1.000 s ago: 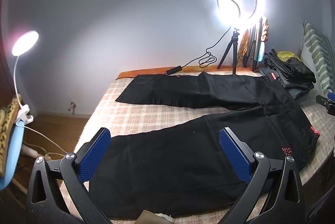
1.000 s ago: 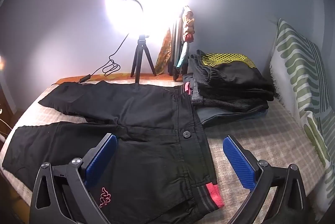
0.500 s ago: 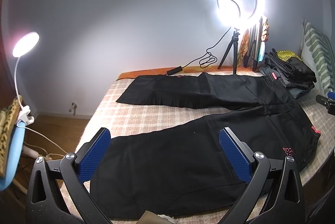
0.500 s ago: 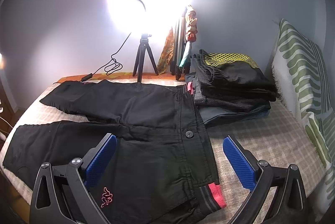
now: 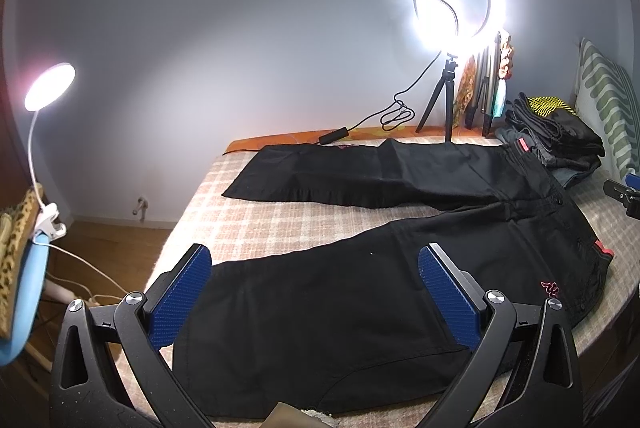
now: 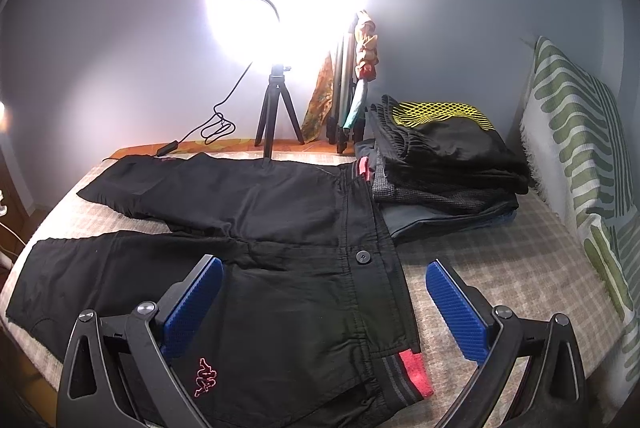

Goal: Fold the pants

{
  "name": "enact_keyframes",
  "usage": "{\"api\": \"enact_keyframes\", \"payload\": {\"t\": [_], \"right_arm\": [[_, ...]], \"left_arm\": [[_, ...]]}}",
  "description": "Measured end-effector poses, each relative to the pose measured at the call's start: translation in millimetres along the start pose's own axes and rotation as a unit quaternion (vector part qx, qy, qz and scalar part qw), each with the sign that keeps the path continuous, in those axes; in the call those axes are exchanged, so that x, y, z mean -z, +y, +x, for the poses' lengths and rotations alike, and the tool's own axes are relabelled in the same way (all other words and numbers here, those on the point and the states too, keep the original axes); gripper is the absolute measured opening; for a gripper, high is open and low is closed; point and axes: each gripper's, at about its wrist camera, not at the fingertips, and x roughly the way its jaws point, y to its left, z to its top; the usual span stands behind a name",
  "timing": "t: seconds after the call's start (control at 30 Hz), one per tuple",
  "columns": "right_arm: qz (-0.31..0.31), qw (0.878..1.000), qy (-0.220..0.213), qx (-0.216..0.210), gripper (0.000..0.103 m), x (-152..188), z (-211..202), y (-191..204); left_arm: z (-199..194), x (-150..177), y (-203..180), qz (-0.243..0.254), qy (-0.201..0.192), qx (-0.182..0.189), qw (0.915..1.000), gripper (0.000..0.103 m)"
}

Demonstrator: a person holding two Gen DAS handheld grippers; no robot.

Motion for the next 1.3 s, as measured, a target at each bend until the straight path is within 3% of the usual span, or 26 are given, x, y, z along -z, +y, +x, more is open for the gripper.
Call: {"api": "enact_keyframes", "payload": {"t": [1.3], "right_arm": [[-0.007, 1.0, 0.002, -0.008, 0.103, -0.7, 0.0, 5.4]], "left_arm": [[3.1, 2.0, -1.9, 0.005, -0.001, -0.004, 1.0, 0.103]]}}
